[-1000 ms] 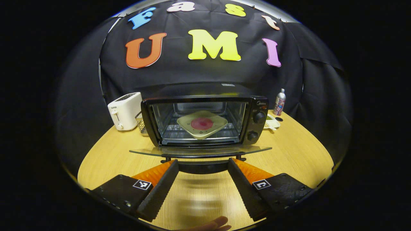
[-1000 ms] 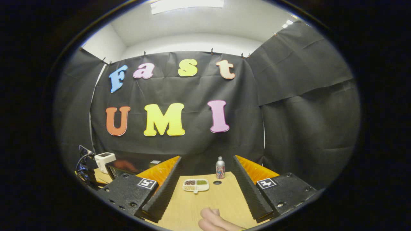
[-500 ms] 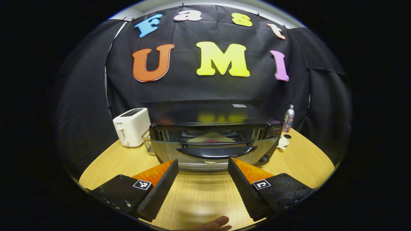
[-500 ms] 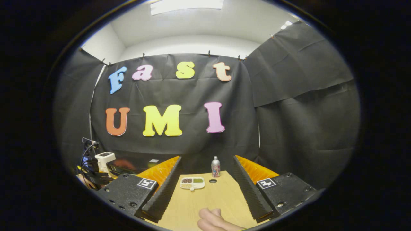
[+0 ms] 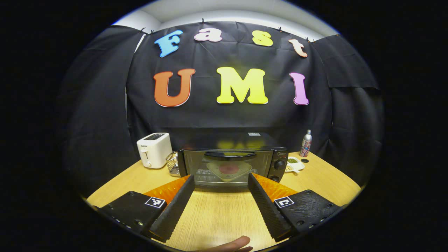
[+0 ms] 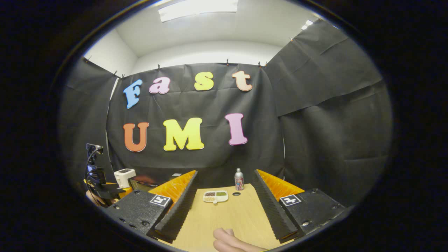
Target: Open the electric oven with the left hand, put the food in, and close the electric oven.
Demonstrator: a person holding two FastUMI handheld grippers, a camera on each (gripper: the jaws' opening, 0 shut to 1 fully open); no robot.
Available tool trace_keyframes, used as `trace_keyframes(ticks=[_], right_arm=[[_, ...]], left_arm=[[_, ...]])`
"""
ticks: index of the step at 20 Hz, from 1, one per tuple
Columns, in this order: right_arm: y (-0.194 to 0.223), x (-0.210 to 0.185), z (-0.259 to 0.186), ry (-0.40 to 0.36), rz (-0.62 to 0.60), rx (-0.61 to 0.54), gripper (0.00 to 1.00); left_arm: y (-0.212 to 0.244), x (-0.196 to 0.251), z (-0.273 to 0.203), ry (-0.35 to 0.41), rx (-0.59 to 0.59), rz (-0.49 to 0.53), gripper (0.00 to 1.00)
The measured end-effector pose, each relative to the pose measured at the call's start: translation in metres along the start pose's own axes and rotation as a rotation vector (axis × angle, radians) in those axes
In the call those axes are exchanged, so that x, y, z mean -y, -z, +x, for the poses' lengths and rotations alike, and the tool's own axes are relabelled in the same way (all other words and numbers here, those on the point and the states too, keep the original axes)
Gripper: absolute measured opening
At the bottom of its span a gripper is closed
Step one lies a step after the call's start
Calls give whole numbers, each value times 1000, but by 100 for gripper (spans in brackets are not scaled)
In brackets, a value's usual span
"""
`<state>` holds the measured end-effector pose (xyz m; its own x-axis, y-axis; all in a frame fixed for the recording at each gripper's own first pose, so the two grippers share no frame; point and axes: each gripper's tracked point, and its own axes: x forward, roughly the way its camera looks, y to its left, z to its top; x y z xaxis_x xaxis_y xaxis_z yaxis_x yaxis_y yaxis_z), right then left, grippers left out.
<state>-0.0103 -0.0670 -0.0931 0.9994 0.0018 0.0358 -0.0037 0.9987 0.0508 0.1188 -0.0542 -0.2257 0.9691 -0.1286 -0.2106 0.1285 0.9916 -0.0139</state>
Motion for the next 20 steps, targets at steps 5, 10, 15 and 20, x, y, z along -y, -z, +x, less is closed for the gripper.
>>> trace_keyframes(ticks=[5,10,15,20], right_arm=[[-12,17,-44,42,-22,28,96],[-45,19,-74,48,-50,94,96],[-56,4,-84,19,-59,132,96],[-41,-9,-82,-13,-55,101,96]], left_arm=[[-45,18,-84,18,63,8,97],[-102,28,-158,36,174,-8,97],[-134,30,-218,39,268,-43,96],[-130,35,-252,52,310,10,97]])
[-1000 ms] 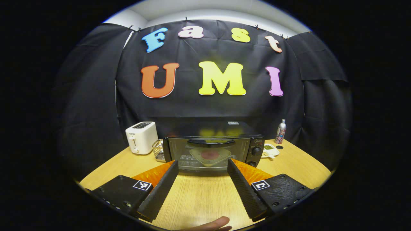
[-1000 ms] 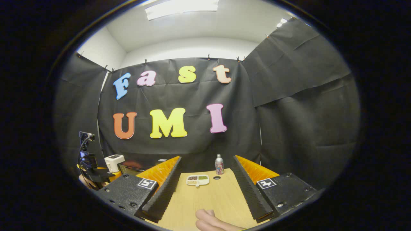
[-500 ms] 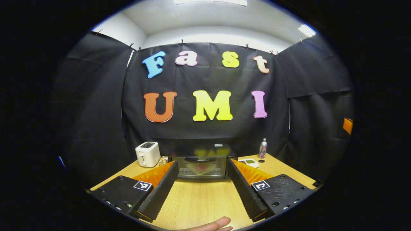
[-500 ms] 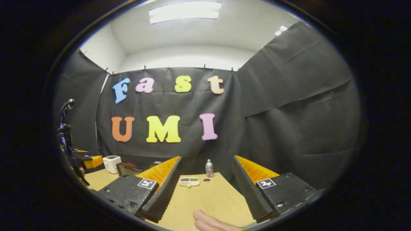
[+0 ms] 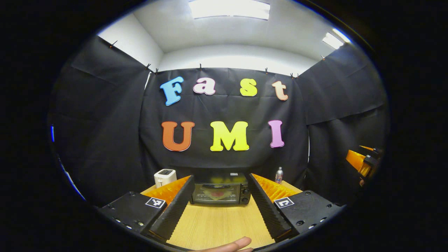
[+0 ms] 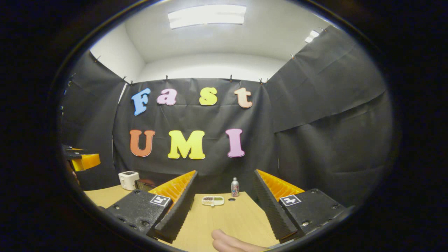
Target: Open the electric oven with the left hand, put the food in, and close the electric oven.
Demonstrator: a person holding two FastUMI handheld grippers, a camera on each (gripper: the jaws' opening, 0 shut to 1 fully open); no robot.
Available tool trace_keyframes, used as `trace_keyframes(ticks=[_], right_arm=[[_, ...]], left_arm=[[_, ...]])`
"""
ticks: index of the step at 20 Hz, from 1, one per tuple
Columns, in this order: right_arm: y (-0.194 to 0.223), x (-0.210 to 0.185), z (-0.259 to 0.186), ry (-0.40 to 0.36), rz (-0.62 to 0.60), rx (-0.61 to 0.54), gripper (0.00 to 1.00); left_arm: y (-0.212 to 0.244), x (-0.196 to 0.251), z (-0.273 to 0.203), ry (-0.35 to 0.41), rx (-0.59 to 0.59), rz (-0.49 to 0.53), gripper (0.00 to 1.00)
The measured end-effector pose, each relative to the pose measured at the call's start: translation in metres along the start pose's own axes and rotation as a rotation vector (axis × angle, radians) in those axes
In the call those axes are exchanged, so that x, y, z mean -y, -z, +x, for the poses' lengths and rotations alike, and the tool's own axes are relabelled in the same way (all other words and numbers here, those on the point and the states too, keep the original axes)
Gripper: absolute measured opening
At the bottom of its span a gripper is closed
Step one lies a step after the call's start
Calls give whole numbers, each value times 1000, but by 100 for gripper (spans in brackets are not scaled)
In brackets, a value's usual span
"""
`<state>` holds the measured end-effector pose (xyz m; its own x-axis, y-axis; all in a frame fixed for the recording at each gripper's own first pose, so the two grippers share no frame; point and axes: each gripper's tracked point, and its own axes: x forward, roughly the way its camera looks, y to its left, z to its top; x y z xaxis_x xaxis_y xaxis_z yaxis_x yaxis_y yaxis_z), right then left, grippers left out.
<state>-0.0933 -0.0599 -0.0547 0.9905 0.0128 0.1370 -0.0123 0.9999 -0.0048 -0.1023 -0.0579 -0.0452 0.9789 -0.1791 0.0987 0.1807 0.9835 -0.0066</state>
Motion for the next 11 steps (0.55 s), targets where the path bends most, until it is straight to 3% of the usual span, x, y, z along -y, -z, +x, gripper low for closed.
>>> trace_keyframes(ticks=[11], right_arm=[[2,-5,0,-5,13,-5,96]], left_arm=[[21,1,-11,-12,-25,19,97]])
